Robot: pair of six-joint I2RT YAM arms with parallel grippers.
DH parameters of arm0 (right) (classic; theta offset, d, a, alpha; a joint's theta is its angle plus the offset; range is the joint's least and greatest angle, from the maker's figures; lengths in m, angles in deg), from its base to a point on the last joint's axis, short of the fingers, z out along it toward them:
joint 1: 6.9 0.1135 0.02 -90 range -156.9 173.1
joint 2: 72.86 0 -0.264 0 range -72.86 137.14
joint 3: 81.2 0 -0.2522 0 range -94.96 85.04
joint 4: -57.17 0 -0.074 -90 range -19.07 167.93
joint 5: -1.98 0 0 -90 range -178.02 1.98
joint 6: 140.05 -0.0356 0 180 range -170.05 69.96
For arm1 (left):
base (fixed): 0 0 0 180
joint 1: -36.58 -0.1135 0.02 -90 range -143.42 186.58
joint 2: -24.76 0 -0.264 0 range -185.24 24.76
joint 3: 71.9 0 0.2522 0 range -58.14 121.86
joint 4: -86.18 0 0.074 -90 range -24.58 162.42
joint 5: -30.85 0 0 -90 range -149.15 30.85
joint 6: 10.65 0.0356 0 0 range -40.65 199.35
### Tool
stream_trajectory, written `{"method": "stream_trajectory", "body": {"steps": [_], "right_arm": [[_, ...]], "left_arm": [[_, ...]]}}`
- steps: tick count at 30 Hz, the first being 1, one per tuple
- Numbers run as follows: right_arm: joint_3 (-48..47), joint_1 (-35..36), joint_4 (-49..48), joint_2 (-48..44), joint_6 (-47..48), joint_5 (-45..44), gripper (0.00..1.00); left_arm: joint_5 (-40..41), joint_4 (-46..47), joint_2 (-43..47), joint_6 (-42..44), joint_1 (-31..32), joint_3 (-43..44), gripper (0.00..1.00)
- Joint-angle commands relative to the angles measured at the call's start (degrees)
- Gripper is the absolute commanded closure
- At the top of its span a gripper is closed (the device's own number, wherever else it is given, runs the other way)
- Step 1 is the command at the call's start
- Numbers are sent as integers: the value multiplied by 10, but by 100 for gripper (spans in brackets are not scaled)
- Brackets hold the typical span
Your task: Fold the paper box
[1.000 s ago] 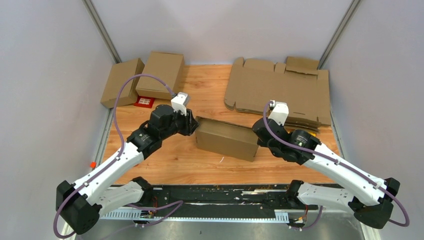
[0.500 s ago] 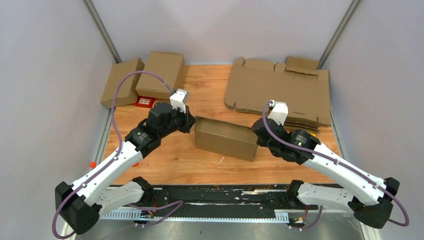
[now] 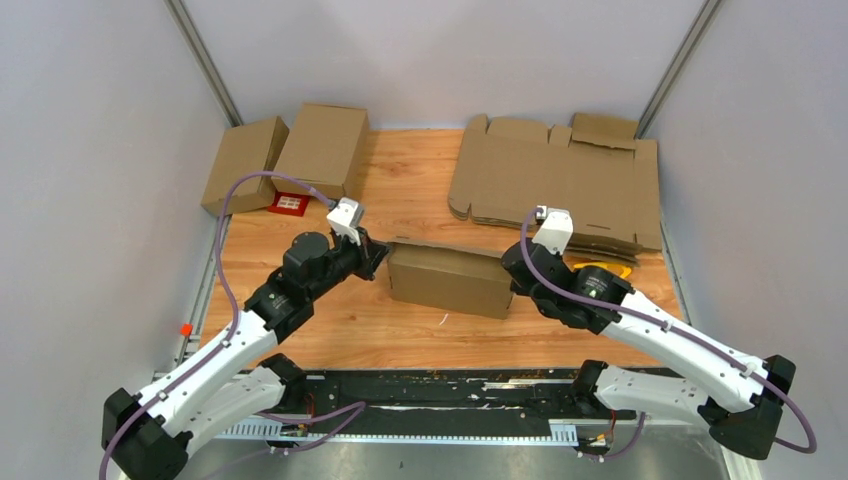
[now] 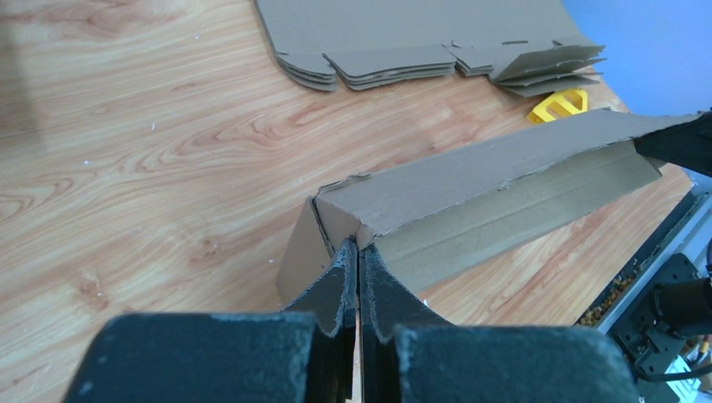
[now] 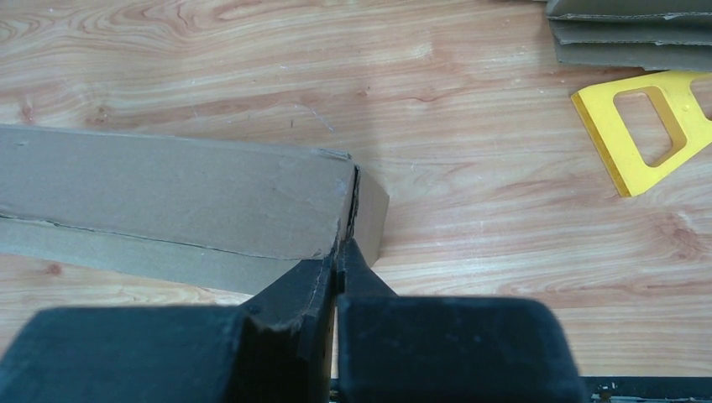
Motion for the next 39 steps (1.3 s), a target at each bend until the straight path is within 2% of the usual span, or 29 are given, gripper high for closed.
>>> {"method": "stream_trajectory", "body": {"steps": [1, 4, 5, 7, 11, 12, 17, 19, 26, 30, 32, 34, 37, 39], "right_arm": [[43, 1, 30, 17, -14, 60, 100], [34, 1, 31, 12, -3, 57, 96], [29, 1, 29, 9, 8, 59, 89], [16, 1, 22, 0, 46, 66, 68], [7, 2, -4, -51, 111, 82, 32], [9, 2, -12, -67, 121, 85, 26], [-4, 1, -27, -131, 166, 106, 4], [-22, 0, -22, -143, 181, 105, 0], [-100, -15, -14, -110, 247, 103, 2], [-118, -51, -64, -76, 271, 167, 22], [-111, -65, -98, -62, 271, 210, 42], [-92, -68, -136, -49, 271, 251, 55], [-68, -69, -171, -31, 267, 249, 69], [-55, -69, -181, -22, 267, 232, 73]], "left_arm": [[-15, -22, 12, -16, 1, -40, 100], [-16, -30, 14, -14, 2, -33, 100], [-17, -34, 15, -13, 1, -29, 100], [-16, -40, 14, -11, 1, -19, 100], [-6, -55, 9, -7, 2, -1, 100], [-2, -59, 4, -7, 1, 3, 100], [-2, -68, -16, -6, 1, 18, 100], [0, -67, -18, -6, 1, 19, 100], [0, -68, -17, -5, 1, 22, 100], [-1, -66, -19, -8, 1, 20, 100], [1, -68, -21, -8, 1, 22, 100], [1, -69, -22, -8, 1, 22, 100], [-2, -69, -23, -8, 1, 23, 100], [-4, -70, -24, -7, 1, 24, 100]]}}
